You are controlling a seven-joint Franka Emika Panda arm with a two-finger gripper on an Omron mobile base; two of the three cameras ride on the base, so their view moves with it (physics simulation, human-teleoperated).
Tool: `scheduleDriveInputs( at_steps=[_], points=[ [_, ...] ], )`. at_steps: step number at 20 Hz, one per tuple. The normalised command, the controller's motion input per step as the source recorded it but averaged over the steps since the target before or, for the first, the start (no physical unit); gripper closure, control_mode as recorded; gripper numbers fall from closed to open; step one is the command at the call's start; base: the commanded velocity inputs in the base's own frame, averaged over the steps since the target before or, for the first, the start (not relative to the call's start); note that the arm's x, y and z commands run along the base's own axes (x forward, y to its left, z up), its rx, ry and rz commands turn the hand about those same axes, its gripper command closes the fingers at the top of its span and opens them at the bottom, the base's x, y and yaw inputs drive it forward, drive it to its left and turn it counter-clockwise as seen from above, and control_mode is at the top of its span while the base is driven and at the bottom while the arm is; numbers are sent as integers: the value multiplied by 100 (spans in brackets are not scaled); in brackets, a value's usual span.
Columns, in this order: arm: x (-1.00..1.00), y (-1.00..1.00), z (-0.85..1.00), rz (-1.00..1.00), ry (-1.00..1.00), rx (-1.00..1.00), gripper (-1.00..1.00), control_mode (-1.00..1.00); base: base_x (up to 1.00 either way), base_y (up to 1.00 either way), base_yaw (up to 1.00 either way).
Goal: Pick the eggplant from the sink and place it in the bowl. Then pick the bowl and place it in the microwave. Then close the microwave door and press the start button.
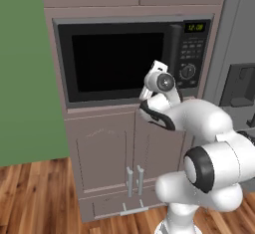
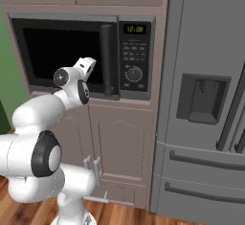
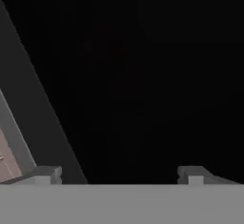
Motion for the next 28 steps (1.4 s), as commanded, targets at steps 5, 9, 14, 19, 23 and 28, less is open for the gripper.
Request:
scheduleDriveInputs(
  at_steps=[5, 9, 14, 19, 23, 28],
  points=[
    [78, -15, 1, -4, 0, 5, -100, -100, 0, 0, 0],
    [33, 0, -3, 0, 0, 1, -100, -100, 0, 0, 0],
    [-58, 0, 0, 0, 0, 0, -100, -100, 0, 0, 0],
    [-100, -6, 13, 0, 2, 4, -100, -100, 0, 0, 0],
    [-100, -42, 45, 2, 15, 5, -100, -100, 0, 0, 0],
    [-100, -78, 40, 6, 30, 0, -100, -100, 0, 0, 0]
  ],
)
